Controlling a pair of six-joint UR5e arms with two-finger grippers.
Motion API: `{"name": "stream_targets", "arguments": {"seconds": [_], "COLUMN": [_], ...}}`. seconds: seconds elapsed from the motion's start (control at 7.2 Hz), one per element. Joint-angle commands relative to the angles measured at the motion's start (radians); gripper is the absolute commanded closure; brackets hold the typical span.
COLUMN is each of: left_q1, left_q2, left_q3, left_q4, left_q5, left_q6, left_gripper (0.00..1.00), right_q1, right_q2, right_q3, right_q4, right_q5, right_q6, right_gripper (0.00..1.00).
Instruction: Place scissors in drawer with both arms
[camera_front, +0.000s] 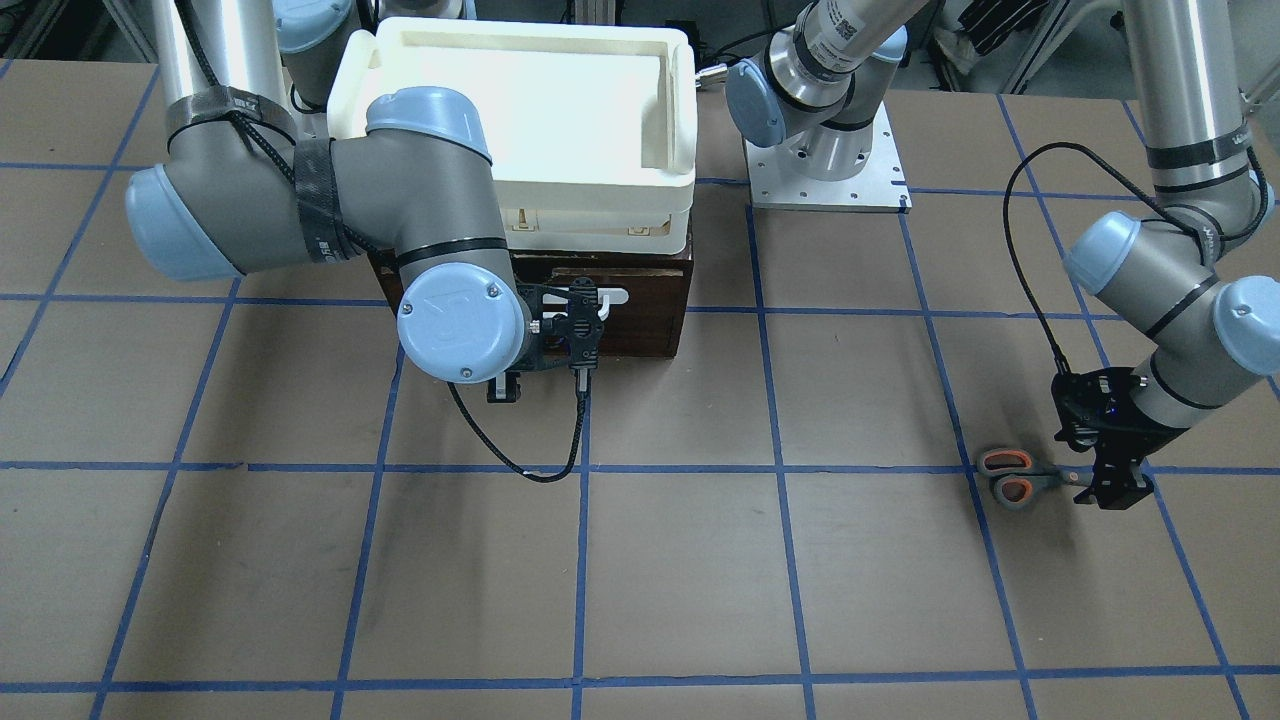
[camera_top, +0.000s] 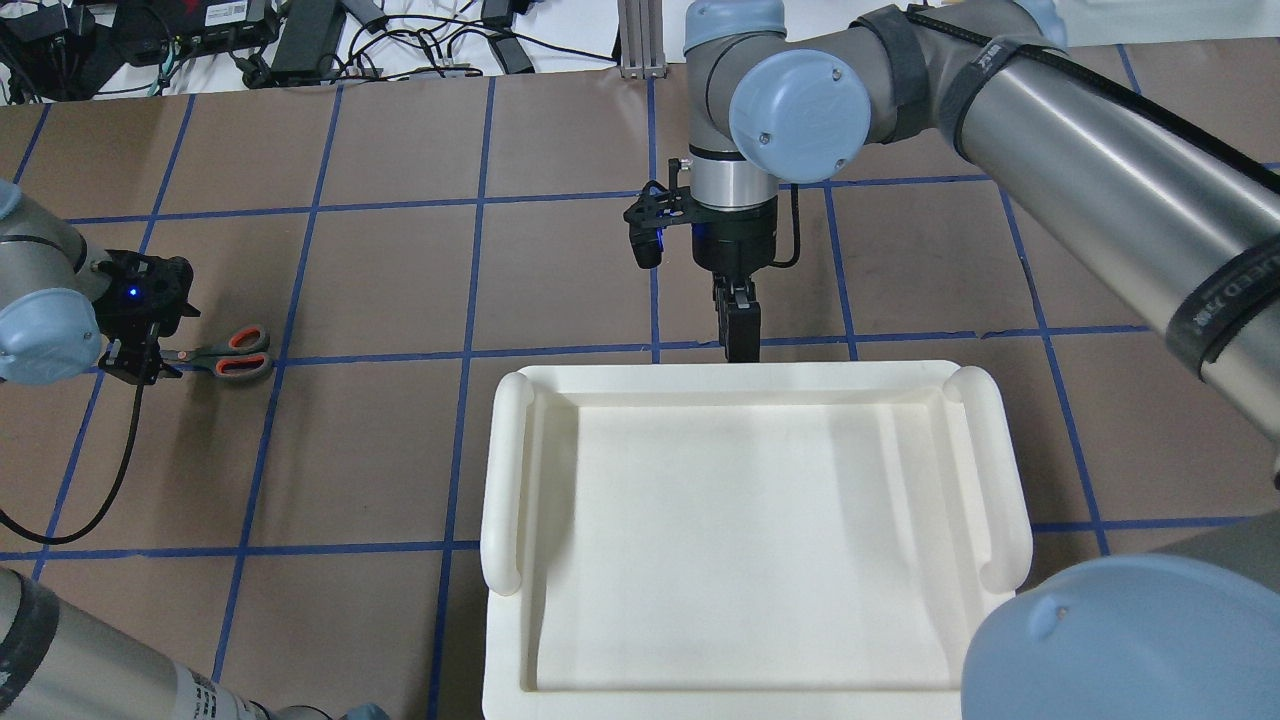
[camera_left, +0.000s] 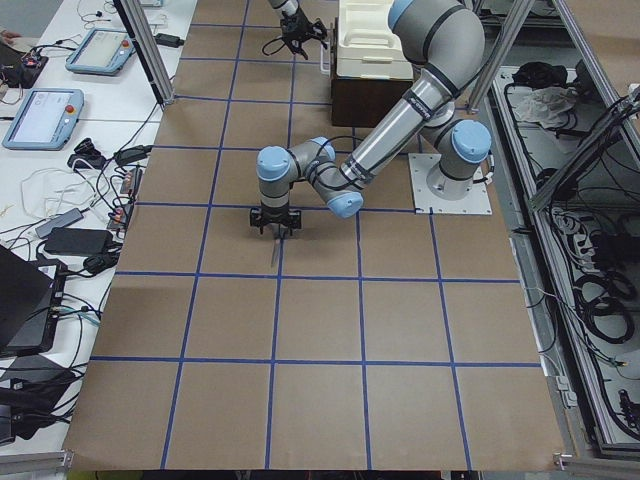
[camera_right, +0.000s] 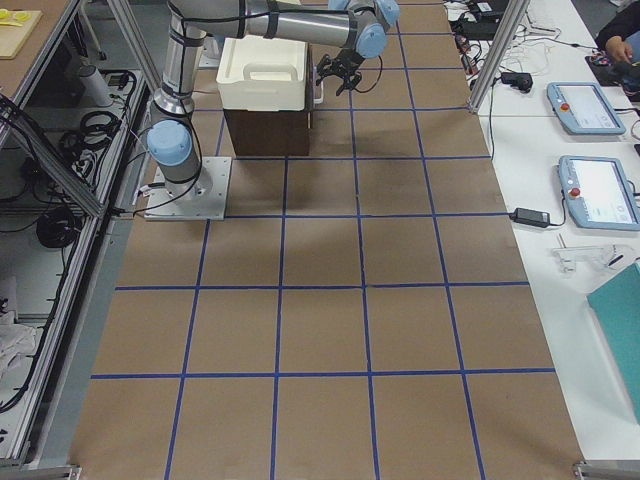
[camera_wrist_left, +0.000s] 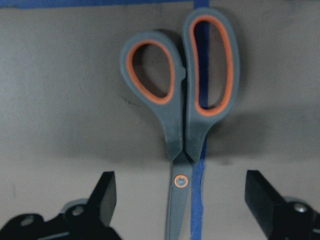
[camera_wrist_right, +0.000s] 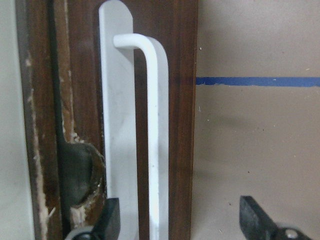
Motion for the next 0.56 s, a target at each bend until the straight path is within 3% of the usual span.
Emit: {"name": "stream_targets", "arguments": {"seconds": [0.0, 0.42], "left_q1": [0.021, 0.021], "left_q2": [-0.012, -0.041], "left_q3": [-0.003, -0.001], "left_q4": [-0.012, -0.01], "left_q5": [-0.036, -0.044], "left_q6": [0.108, 0.116], "left_gripper": [0.12, 0.17], "right_q1": [0.0, 0.0], "right_q2": [0.001, 0.005], "right_q3": [0.013, 0.022], "right_q4": [-0.01, -0.017], "right_q5": [-0.011, -0.009], "right_q6": [-0.006, -0.017], "right_gripper": [0.15, 0.15]}}
